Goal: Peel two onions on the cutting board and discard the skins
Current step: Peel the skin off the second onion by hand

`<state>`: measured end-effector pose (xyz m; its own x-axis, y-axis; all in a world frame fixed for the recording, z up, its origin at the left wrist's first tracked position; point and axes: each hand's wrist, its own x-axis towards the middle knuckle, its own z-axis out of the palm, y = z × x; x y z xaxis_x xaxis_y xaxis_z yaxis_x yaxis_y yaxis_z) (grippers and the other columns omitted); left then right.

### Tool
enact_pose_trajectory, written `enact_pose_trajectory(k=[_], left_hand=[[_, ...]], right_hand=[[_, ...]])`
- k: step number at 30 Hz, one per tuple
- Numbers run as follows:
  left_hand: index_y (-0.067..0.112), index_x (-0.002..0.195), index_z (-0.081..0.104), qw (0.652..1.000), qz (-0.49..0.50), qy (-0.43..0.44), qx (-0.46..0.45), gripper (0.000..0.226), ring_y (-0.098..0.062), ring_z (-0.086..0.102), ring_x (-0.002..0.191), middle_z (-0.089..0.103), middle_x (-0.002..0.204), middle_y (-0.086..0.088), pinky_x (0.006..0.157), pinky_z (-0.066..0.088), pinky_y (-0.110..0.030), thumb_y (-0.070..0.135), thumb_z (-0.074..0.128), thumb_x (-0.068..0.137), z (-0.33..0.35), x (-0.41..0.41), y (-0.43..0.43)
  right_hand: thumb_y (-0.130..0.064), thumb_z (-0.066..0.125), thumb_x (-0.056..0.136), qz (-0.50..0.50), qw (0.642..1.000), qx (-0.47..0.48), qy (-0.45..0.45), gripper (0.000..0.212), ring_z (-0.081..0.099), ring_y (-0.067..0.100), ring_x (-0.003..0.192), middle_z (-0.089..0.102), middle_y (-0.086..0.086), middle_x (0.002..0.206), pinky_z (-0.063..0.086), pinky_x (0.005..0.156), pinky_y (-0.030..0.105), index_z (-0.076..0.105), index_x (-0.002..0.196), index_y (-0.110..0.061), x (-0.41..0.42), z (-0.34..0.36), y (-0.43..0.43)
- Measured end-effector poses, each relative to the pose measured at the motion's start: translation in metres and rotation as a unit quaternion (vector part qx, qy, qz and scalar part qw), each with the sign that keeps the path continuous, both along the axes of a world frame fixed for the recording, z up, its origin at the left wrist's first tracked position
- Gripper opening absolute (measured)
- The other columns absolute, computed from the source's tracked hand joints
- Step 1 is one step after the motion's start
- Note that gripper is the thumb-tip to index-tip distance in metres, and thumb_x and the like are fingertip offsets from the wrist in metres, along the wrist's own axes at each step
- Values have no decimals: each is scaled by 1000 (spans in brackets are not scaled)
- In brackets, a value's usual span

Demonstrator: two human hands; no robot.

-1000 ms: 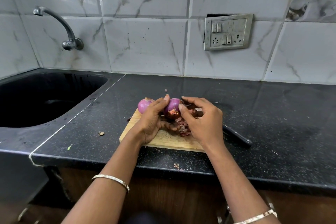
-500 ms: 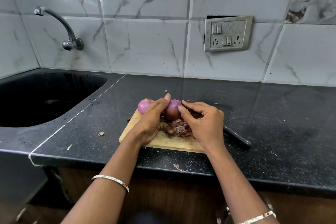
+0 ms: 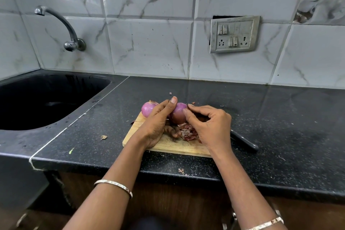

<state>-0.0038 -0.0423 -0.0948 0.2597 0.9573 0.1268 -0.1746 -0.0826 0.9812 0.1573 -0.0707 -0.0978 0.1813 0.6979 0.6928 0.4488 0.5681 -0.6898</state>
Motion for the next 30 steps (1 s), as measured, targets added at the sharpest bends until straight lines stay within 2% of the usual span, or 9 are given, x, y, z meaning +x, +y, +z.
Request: enact_pose_trajectory(k=[5, 11, 19, 22, 27, 30], left_hand=[[-3, 126, 53, 1000, 0, 8, 5, 64, -24, 57, 47, 68, 86, -19, 39, 51, -26, 52, 58, 96, 0, 1, 0], [-5, 125, 52, 1000, 2, 16, 11, 61, -24, 57, 47, 69, 84, -16, 39, 51, -25, 50, 55, 98, -1, 1, 1], [-5, 125, 54, 1000, -4, 15, 10, 58, -23, 58, 48, 69, 86, -18, 40, 52, -25, 48, 53, 101, 0, 1, 0], [-4, 125, 54, 1000, -4, 7, 1, 57, -24, 58, 51, 69, 87, -17, 42, 54, -25, 47, 54, 100, 0, 2, -1], [-3, 126, 57, 1000, -8, -14, -12, 57, -26, 62, 57, 69, 93, -18, 49, 58, -28, 46, 57, 99, 0, 1, 0], [-2, 124, 62, 999, -9, -34, -21, 52, -24, 68, 65, 71, 95, -15, 55, 61, -29, 43, 57, 99, 1, 2, -1]], right_hand=[[-20, 85, 82, 1, 1000, -14, 13, 16, 73, -1, 86, 79, -6, 89, 59, 87, 30, 82, 97, -14, 1, -1, 2], [-13, 83, 83, -2, 1000, -4, 7, 13, 72, -5, 82, 75, -14, 85, 56, 80, 16, 81, 96, -13, 0, 0, 1], [-11, 80, 82, -27, 1000, 5, -10, 12, 71, -5, 82, 77, -10, 86, 52, 77, 9, 83, 93, -14, -1, -2, 2], [-10, 79, 82, -34, 999, -6, -12, 11, 70, -5, 82, 74, -16, 82, 50, 76, 6, 83, 91, -16, -1, 0, -1], [-12, 77, 84, -56, 998, -18, -30, 6, 69, 2, 72, 72, -14, 74, 55, 69, 15, 79, 83, -18, 0, 0, -2], [-13, 75, 85, -77, 995, -14, -57, 2, 67, 6, 71, 71, -9, 76, 57, 69, 25, 76, 84, -15, 0, -2, 1]])
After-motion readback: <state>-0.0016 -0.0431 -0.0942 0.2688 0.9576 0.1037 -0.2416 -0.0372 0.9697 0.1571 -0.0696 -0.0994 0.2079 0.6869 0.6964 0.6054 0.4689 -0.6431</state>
